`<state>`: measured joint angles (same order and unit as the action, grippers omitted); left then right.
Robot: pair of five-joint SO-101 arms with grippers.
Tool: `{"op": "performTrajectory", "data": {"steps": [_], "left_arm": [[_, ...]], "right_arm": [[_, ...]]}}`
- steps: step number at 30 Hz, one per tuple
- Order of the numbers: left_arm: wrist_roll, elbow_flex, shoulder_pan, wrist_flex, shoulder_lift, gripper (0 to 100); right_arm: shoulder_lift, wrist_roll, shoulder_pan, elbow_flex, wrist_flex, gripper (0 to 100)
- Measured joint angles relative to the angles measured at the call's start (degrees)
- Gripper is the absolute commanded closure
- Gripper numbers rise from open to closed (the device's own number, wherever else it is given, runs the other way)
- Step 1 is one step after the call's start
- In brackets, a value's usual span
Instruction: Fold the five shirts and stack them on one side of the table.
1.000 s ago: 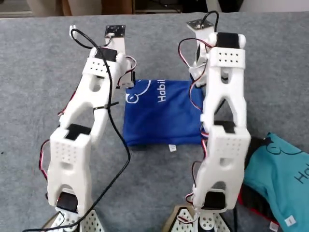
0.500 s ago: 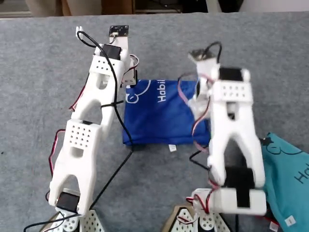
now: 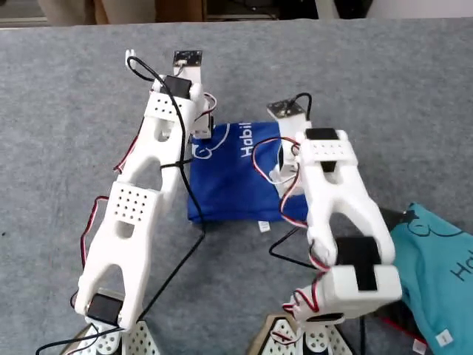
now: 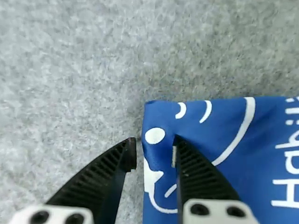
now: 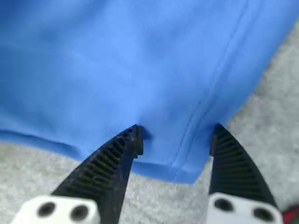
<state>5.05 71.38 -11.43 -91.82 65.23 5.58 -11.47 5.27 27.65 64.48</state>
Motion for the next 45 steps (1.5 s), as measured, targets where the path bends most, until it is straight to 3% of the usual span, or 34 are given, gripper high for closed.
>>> {"op": "performTrajectory", "data": {"steps": [10, 19, 30, 34, 39, 45], "left_arm": [[1.1, 2.7, -0.1, -0.3, 3.2, 87], [4.8, 2.9, -0.9, 0.0, 3.3, 98], [4.6, 3.9, -1.9, -0.2, 3.7, 98], [3.9, 10.3, -2.0, -6.0, 4.4, 98], [2.7, 20.1, -3.3, -8.4, 4.6, 98], [2.9, 19.2, -6.7, -8.4, -2.6, 98]], "right_arm": [[9.1, 0.0, -0.2, -5.3, 2.9, 76.8], [13.0, -0.6, -0.4, -10.4, 6.1, 99.6], [14.1, -0.7, -0.4, -12.4, 7.2, 99.5], [12.4, -0.7, -0.2, -14.5, 10.2, 99.5], [3.1, -0.7, 0.0, -15.7, 13.5, 99.5], [-8.3, -0.7, -1.7, -15.7, 17.7, 99.5]]}}
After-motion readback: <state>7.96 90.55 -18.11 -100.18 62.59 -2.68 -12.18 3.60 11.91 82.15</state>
